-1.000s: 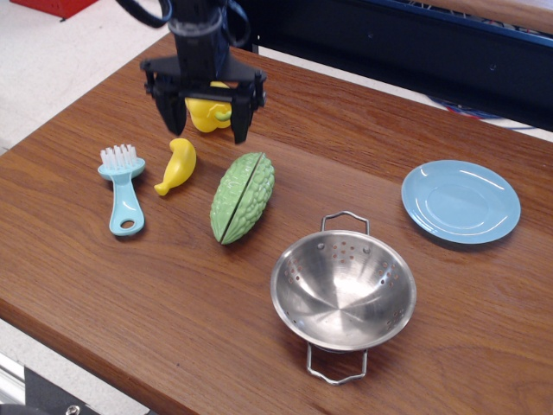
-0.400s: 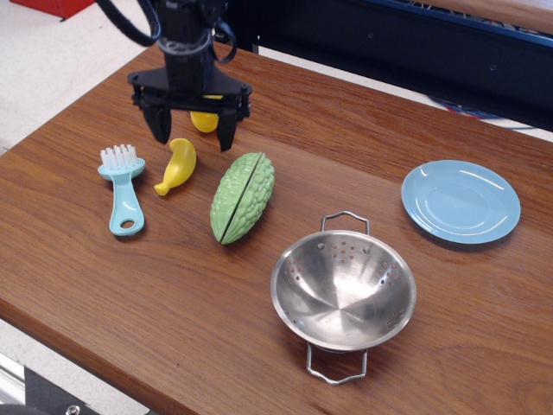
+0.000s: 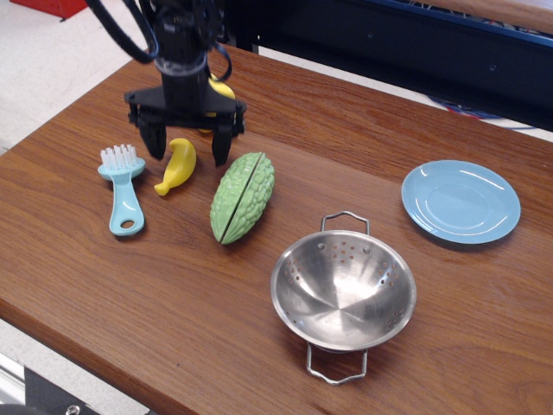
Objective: Put banana in colander
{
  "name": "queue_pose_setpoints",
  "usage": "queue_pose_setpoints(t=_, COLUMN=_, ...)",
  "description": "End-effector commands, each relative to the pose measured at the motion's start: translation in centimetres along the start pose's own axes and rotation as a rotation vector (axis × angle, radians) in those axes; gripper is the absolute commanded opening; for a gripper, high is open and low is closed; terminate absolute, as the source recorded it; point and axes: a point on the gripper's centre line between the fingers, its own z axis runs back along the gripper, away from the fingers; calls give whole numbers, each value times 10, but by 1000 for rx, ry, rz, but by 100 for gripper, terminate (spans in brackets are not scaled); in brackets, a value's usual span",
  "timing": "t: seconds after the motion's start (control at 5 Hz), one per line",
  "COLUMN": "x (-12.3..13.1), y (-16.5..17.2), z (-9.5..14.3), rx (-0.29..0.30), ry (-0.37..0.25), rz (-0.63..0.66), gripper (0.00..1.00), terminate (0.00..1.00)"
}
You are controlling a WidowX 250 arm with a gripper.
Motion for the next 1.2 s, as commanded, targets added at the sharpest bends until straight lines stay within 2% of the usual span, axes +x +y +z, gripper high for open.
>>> queue_pose_setpoints(t=0.0, x=4, y=-4, z=1, rx=9, ry=-25, rz=50, gripper=0, terminate=0)
queue_pose_setpoints(t=0.4, x=1, y=-4, z=10, rx=-16, ry=-16, rz=62, gripper=0, terminate=0)
queue_pose_setpoints(t=0.6, x=5, y=-11, z=31, rx=-23, ry=28, rz=78, gripper=0, terminate=0)
queue_pose_setpoints(t=0.8, x=9, y=-13, z=62, rx=-89, ry=45, rz=94, gripper=0, terminate=0)
queue_pose_setpoints(t=1.0, x=0, y=-24, z=95, rx=-183, ry=1, rz=72, gripper=0, terminate=0)
